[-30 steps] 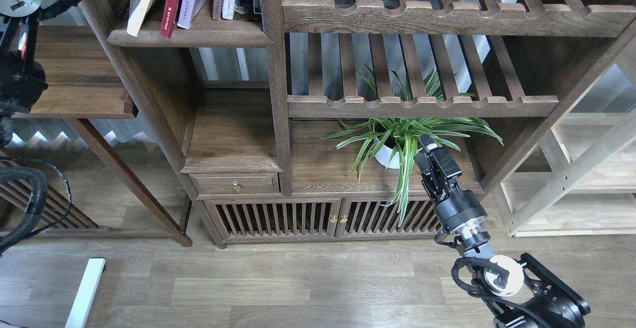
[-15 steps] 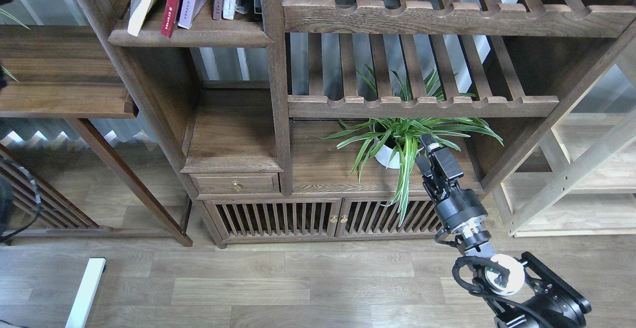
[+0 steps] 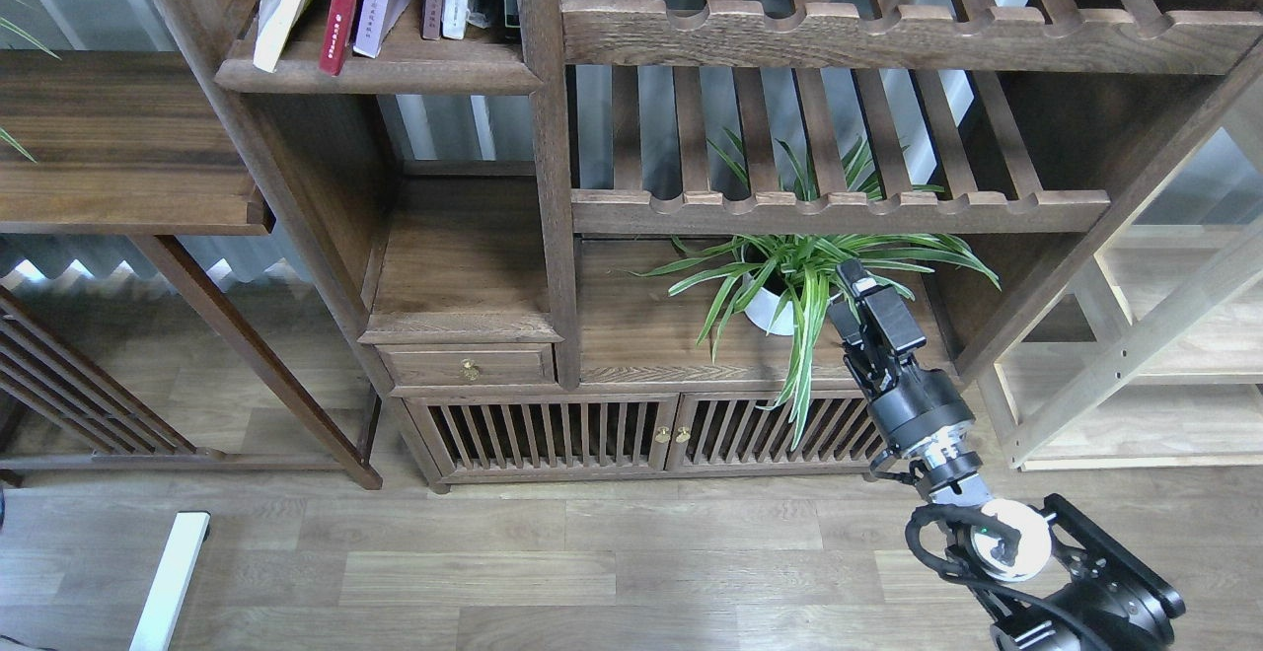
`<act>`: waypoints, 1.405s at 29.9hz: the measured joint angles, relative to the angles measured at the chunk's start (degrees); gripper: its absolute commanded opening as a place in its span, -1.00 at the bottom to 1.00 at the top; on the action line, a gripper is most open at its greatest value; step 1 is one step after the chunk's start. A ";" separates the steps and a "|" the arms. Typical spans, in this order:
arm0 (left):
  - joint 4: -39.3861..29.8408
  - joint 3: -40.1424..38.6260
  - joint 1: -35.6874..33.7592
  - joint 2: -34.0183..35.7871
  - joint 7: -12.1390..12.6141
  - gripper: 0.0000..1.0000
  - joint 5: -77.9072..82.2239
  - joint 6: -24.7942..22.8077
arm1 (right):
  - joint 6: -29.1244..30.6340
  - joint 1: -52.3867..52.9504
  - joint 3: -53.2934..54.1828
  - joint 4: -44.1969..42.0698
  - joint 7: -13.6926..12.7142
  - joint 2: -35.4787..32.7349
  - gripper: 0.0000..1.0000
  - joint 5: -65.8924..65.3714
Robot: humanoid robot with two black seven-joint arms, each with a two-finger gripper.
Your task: Organize books on shelf
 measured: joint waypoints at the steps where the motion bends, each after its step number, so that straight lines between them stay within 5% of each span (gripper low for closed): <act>1: -0.62 -0.20 1.30 -0.21 0.00 0.93 -1.10 -0.74 | 0.00 0.01 0.07 0.01 0.00 -0.06 0.97 -0.02; 9: -0.67 -0.50 12.67 -1.04 0.01 0.92 -10.75 -12.96 | 0.00 0.07 0.31 0.01 0.05 -1.15 0.97 -0.06; 13: -0.48 -0.34 19.80 -3.09 0.01 0.92 -11.34 -13.43 | 0.00 0.03 0.56 0.59 0.05 -1.69 0.97 -0.02; 24: 5.83 0.50 31.80 -22.96 0.01 0.97 -17.81 -13.45 | 0.00 -0.49 0.58 0.90 0.12 -1.68 0.98 -0.04; 33: 15.62 3.68 35.57 -24.42 0.01 0.98 -19.81 -13.45 | 0.00 -1.06 0.58 0.90 0.19 -1.35 0.99 -0.12; 42: 16.35 6.85 35.79 -24.81 0.01 0.98 -22.60 -13.45 | 0.00 -1.07 0.58 0.90 0.19 -1.27 0.99 -0.56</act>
